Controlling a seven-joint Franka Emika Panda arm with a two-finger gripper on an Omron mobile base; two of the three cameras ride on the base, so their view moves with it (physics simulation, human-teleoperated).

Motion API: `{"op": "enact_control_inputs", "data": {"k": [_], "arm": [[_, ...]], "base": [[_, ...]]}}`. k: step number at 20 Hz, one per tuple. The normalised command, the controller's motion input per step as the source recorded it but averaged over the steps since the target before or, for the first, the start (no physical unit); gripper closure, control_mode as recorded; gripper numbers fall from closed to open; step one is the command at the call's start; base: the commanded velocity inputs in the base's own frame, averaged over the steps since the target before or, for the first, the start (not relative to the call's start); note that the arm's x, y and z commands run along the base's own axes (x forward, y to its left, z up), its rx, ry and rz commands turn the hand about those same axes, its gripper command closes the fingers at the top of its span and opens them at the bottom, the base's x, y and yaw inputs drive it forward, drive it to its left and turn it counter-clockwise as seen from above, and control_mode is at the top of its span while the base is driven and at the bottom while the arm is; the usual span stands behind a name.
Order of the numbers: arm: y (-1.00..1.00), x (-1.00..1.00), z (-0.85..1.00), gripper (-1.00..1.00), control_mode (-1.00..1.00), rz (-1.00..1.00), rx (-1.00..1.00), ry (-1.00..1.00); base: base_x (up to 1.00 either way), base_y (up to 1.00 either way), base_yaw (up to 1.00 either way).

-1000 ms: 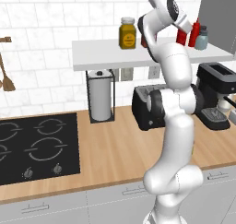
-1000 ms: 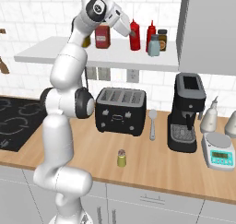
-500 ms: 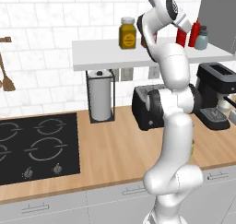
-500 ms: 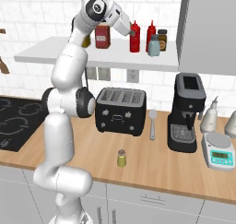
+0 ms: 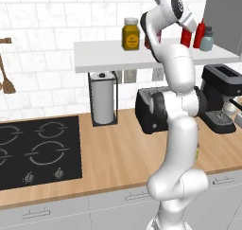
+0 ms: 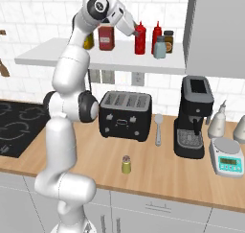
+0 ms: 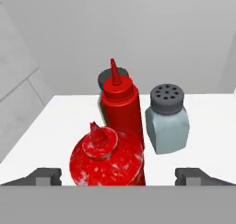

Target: Put the shaker and condiment bottle from the counter next to their counterparts in the cabinet.

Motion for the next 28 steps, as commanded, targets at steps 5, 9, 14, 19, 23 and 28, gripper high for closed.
{"op": "enact_control_inputs", "data": {"k": [5,9,14,19,23,28], "arm": [[0.14,-0.80,-0.28,-1.00,-1.00,0.08,-0.04,-0.16],[0.13,-0.93,-0.52,-1.00,-1.00,0.05,-0.04,-0.16],[0.12,-0.96,-0.74,-1.00,-1.00,0.04,-0.06,-0.18],[0.08,-0.96,-0.81,-1.00,-1.00,0.04,-0.06,-0.22],[0.06,-0.75,-0.55,-1.00,-1.00,0.02,-0.03,-0.21],[0.09,-0.49,-0.37,-1.00,-1.00,0.00,0.00,-0.13]], "base": [[0.00,0.00,0.00],[0.00,0.00,0.00],[0.00,0.00,0.00],[0.00,0.00,0.00],[0.00,0.00,0.00],[0.00,0.00,0.00]]}}
